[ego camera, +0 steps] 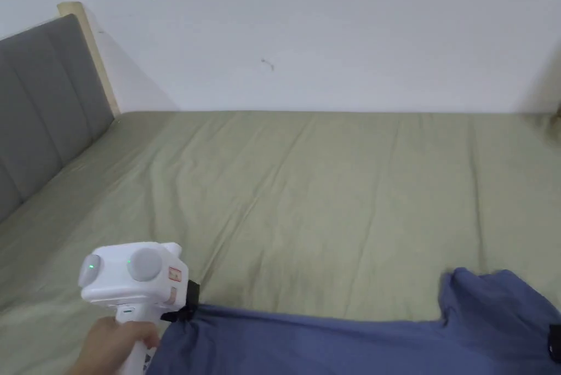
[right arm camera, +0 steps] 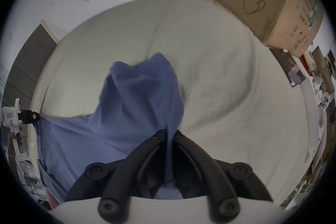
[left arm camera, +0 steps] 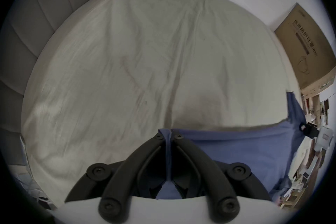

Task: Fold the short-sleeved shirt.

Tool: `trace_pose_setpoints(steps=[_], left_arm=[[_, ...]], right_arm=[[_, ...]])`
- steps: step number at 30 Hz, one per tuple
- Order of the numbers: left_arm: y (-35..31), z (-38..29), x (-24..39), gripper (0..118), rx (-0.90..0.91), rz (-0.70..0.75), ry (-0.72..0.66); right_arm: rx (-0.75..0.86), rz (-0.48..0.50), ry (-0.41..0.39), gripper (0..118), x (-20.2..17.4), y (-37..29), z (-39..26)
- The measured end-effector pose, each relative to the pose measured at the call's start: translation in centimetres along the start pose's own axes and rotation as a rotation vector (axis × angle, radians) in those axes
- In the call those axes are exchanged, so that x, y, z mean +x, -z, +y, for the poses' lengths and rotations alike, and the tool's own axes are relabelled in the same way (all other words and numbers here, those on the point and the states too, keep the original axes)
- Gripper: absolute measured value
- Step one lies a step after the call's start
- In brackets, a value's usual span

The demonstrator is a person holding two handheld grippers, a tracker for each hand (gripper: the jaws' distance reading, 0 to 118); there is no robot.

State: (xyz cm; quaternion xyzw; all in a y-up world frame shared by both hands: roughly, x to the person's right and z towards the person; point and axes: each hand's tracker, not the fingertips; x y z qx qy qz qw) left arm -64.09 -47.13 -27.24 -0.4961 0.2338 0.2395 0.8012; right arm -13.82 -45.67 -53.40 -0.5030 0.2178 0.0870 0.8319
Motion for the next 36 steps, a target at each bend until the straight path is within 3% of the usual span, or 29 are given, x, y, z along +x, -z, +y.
trace_pose_setpoints(steps=[6,13,20,21,22,23,24,25,27,28,29,30,32,34,36], left_arm=[[-9.8,-5.6,-0.7,2,0.162,-0.036,0.059],[-18.5,-16.5,-4.2,2,0.215,-0.066,0.069],[-15.0,-25.2,-6.9,3,0.101,-0.051,0.034],[-14.2,-25.6,-7.0,10,0.088,-0.053,0.043],[-13.6,-26.1,-6.7,32,0.068,-0.034,0.046],[-13.3,-26.5,-6.4,85,0.037,0.023,0.065],[-13.3,-26.8,-6.1,112,0.029,0.045,0.078],[-13.2,-26.8,-6.8,118,0.06,0.009,0.083],[-15.0,-26.7,-6.7,110,0.121,-0.053,0.065],[-15.5,-26.6,-6.7,109,0.115,-0.06,0.044],[-16.5,-26.6,-7.1,97,0.126,-0.077,0.018],[-17.3,-26.8,-7.3,73,0.164,-0.107,-0.003],[-18.2,-27.1,-8.0,2,0.209,-0.173,-0.067],[-18.3,-27.8,-8.9,1,0.224,-0.19,-0.127],[-17.9,-28.5,-10.1,1,0.207,-0.259,-0.207]], right_arm=[[0.078,0.047,-0.044,7,0.0,-8.6,-3.8],[0.099,0.075,-0.049,7,1.6,-16.5,-14.0],[-0.038,0.061,-0.011,7,2.3,-14.4,-24.5],[-0.04,0.054,-0.003,16,2.2,-13.9,-25.1],[-0.041,0.036,0.009,40,2.0,-13.7,-25.4],[-0.038,-0.032,0.014,81,1.6,-13.7,-25.5],[-0.02,-0.067,0.005,90,1.3,-14.0,-25.7],[0.009,-0.058,-0.009,90,0.8,-14.7,-25.6],[0.073,-0.057,-0.031,85,-0.4,-16.6,-25.1],[0.101,-0.038,-0.035,71,-1.2,-17.4,-24.8],[0.135,-0.021,-0.047,33,-2.2,-18.3,-24.5],[0.179,-0.023,-0.057,3,-3.4,-18.9,-24.4],[0.229,-0.056,-0.093,0,-5.7,-19.1,-24.0],[0.197,0.039,-0.134,0,-8.1,-18.8,-23.8],[0.201,0.094,-0.122,0,-9.7,-17.4,-23.8]])
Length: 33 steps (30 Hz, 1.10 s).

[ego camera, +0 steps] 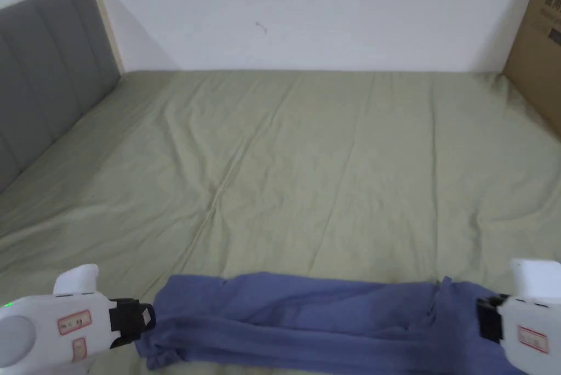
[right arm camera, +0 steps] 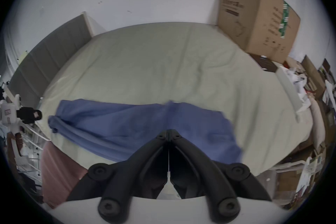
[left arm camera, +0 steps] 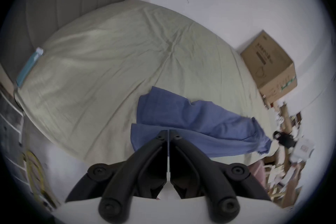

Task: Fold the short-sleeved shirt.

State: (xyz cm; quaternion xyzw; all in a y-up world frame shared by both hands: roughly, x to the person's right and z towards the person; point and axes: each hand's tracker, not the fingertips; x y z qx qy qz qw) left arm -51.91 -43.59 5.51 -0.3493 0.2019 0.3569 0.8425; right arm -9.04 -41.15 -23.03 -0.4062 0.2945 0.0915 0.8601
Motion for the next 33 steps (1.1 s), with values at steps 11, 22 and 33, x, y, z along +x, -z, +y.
trace_pose_setpoints(steps=[11,22,33], left_arm=[[4.7,-0.8,-4.9,117,-0.048,-0.216,-0.424],[10.3,-2.8,-5.4,11,-0.079,-0.254,-0.74],[5.8,1.3,17.4,11,-0.031,-0.051,0.226]], right_arm=[[-0.089,0.095,-0.033,0,-5.6,3.8,-1.1],[-0.133,0.095,0.002,0,-4.1,3.9,-1.6],[-0.114,0.069,0.141,0,1.5,2.1,-2.3]])
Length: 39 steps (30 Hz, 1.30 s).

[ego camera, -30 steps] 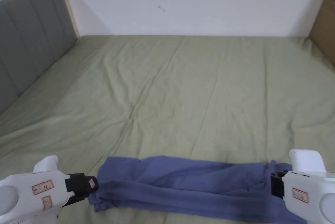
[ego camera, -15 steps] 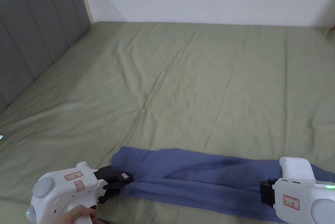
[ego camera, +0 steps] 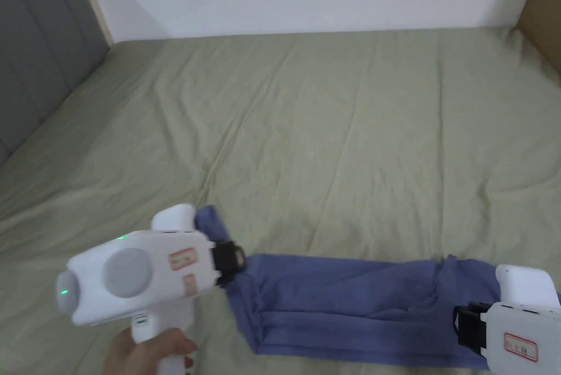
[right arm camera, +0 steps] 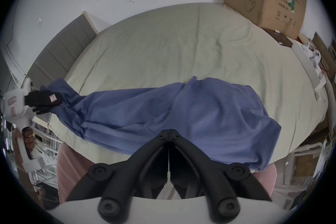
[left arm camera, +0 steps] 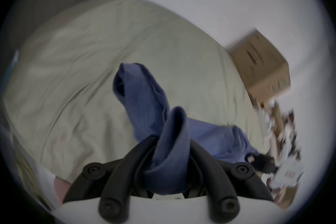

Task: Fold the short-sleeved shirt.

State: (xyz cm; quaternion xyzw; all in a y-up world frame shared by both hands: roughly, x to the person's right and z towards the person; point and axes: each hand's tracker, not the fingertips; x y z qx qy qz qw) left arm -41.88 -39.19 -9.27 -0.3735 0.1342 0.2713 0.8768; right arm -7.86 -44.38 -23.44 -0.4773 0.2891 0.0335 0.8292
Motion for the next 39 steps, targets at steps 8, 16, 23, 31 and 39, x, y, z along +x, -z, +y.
trace_pose_setpoints(steps=[8,16,23,31,39], left_arm=[[9.1,-5.6,14.3,37,-0.214,-0.22,0.456],[8.3,-5.1,9.4,99,-0.226,-0.291,0.138],[7.4,-4.1,3.1,1,-0.162,-0.176,-0.081],[13.4,-8.0,10.3,1,-0.345,-0.328,0.058],[12.1,-8.6,14.5,1,-0.372,-0.435,0.131]], right_arm=[[-0.002,-0.043,0.133,0,4.6,-0.6,-1.5],[-0.014,-0.088,0.187,0,6.9,-1.9,-3.0],[0.007,-0.063,0.158,0,5.5,-1.9,-2.6],[0.006,-0.046,0.14,0,4.6,-1.4,-2.5],[-0.004,-0.059,0.151,0,4.8,-2.0,-3.1]])
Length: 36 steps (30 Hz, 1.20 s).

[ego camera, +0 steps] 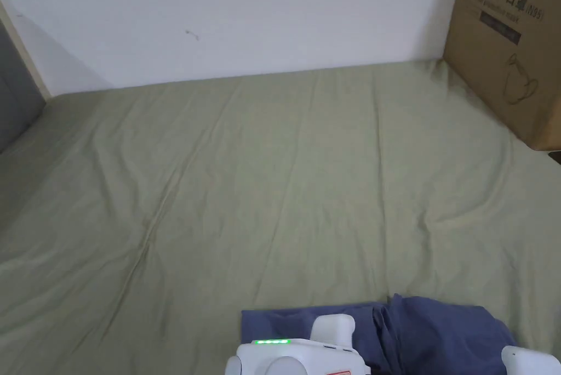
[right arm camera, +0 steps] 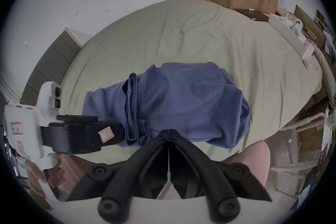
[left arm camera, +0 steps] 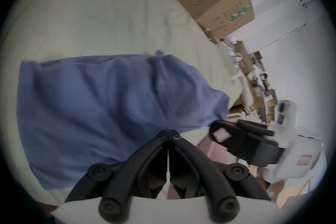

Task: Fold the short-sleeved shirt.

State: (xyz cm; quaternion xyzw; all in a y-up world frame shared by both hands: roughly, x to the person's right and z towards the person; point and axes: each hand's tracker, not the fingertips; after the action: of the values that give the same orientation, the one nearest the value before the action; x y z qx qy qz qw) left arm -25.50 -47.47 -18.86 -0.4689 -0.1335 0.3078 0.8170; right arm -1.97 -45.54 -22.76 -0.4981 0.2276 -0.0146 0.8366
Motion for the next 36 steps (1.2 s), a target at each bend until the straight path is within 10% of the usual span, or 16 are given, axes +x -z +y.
trace_pose_setpoints(steps=[13,15,17,18,29,31,32,36], left_arm=[[-9.2,-2.1,-10.3,2,0.179,-0.054,-0.23],[-11.5,-2.8,-13.2,33,0.212,-0.059,-0.275],[-12.7,-3.4,-15.9,104,0.235,-0.115,-0.335],[-12.8,-3.6,-17.1,118,0.241,-0.147,-0.365],[-7.2,-2.5,-20.1,115,0.203,-0.342,-0.509],[-6.4,-2.1,-20.3,84,0.183,-0.382,-0.537],[-5.8,-2.0,-20.7,22,0.126,-0.285,-0.524],[-7.1,-1.5,-21.3,12,0.106,-0.272,-0.49]], right_arm=[[0.05,-0.02,-0.01,0,-1.1,-2.6,0.3],[0.051,-0.02,-0.018,0,-1.6,-2.4,0.4],[0.044,-0.014,-0.026,0,-2.1,-2.0,0.3],[0.039,-0.013,-0.03,0,-2.5,-1.8,0.3],[-0.008,-0.009,-0.098,0,-5.3,-0.9,0.3],[-0.013,-0.004,-0.096,0,-5.6,-0.8,0.6],[-0.014,-0.001,-0.097,0,-5.7,-0.8,0.6],[-0.021,-0.012,-0.13,0,-6.5,-1.1,0.8]])
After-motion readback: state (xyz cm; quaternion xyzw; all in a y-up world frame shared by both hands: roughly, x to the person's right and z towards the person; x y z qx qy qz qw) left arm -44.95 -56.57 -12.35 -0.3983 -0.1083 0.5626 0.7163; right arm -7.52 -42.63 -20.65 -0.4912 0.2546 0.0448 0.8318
